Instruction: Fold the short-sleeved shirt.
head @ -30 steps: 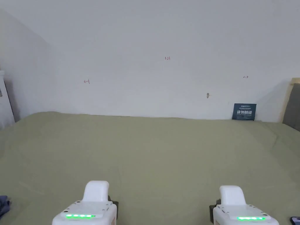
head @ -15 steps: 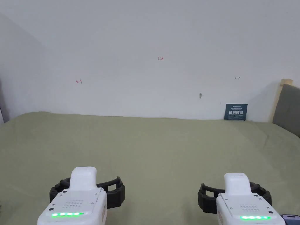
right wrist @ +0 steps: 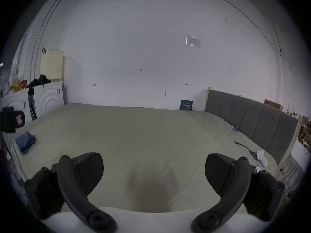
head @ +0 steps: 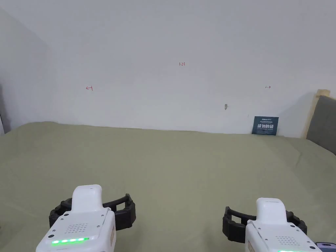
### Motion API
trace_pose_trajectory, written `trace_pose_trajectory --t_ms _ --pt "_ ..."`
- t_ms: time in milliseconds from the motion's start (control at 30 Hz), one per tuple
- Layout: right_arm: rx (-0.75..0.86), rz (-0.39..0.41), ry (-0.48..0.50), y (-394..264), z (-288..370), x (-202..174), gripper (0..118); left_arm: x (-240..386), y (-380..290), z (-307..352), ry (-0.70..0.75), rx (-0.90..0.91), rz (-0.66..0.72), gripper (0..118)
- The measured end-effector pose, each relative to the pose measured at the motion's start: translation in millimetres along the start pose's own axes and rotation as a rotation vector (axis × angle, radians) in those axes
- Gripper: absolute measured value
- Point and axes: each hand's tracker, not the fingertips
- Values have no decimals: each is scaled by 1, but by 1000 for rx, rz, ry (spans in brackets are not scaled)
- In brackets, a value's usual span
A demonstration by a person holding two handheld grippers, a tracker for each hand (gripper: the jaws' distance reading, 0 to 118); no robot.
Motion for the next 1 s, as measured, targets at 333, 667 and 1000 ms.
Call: trace_pose_trajectory --t_ms 333,667,1000 --pt "28 11 -29 4 4 -14 118 3 -5 4 -16 -6 -8 118" --pt "-40 -16 1 2 0 -16 118 6 -8 0 -23 -23 -26 118" --pt "-50 4 -107 6 -2 -21 118 8 -5 3 -46 -57 -17 118"
